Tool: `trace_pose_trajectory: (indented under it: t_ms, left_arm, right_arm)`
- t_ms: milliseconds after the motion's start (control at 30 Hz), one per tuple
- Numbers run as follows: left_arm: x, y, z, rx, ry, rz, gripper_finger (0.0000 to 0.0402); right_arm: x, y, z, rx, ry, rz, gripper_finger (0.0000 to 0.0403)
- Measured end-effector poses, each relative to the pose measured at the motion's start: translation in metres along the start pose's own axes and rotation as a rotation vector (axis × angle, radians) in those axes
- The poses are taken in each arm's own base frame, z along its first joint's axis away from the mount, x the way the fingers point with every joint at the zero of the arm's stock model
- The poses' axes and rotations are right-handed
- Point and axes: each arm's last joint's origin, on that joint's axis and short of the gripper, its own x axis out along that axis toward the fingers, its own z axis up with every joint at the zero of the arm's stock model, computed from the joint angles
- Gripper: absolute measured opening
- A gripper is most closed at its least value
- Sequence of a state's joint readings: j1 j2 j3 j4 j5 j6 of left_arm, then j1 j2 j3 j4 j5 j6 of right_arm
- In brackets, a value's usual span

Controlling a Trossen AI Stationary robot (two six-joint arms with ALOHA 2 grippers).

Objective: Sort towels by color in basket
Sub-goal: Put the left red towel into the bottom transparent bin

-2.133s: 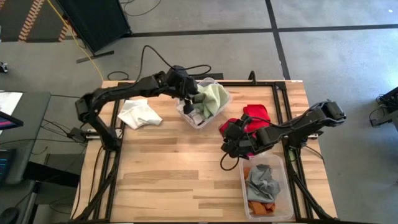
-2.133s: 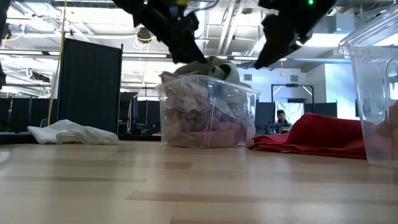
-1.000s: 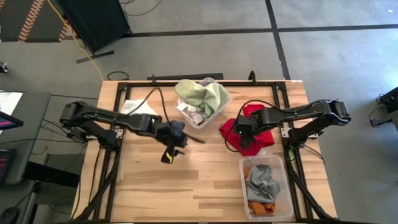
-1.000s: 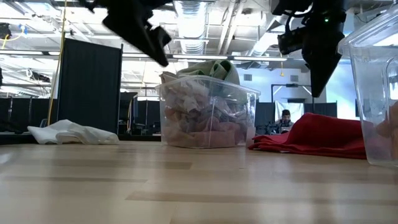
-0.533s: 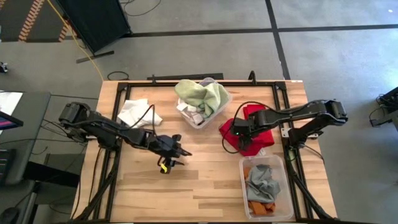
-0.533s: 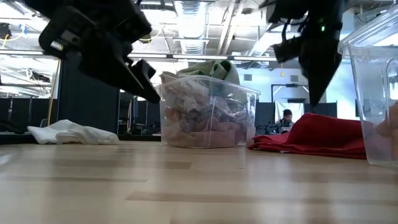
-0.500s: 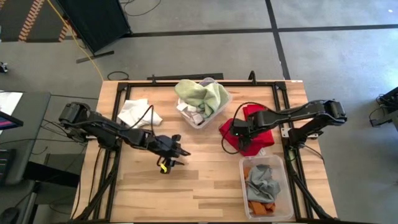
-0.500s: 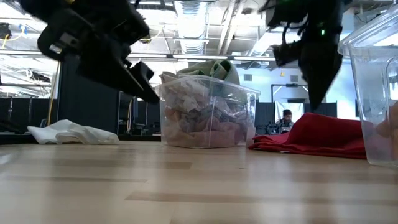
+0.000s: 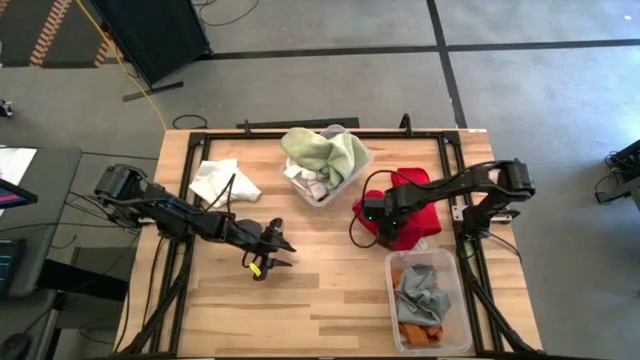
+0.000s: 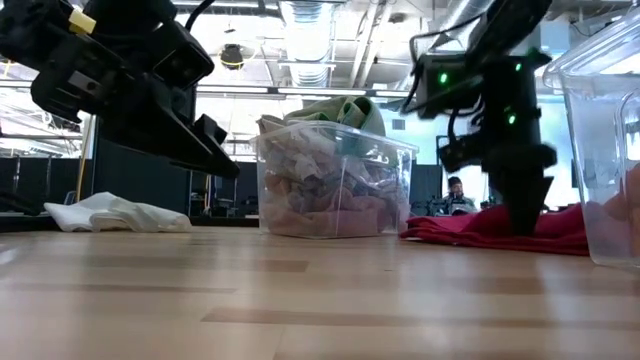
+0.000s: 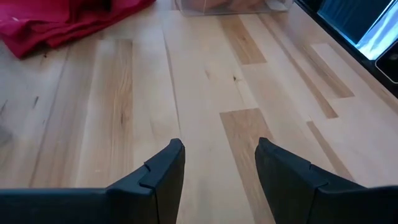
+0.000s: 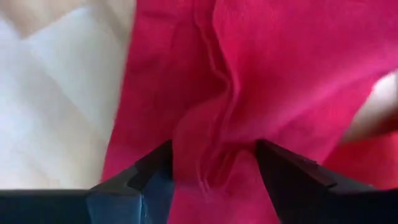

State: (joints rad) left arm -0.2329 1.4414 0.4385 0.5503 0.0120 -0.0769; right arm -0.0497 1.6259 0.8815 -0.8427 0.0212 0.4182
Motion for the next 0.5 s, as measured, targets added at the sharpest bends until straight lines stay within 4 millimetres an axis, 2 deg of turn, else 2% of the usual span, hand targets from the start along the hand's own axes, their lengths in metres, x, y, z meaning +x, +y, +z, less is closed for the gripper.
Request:
trace_pose_trajectory:
  t_ms: [133,233,333,500]
  left_arm:
    - [0.0,-0.001,0.0,0.004,0.0,-0.003,0.0185]
    - [0.0,-0.002,0.0,0.008,0.0,-0.006,0.0185]
    - [0.0,-0.002,0.0,0.008,0.0,-0.005,0.0185]
    - [0.0,-0.002,0.0,0.011,-0.002,0.017,0.0185]
  right_arm:
    - [0.012,-0.005,0.007,-0.005,0.019,0.001,0.0252]
    - [0.017,-0.008,0.01,-0.003,0.035,-0.004,0.0225]
    - [0.016,-0.012,0.012,0.001,0.026,-0.001,0.017]
    - [0.006,-0.017,0.012,0.002,-0.028,0.007,0.0047]
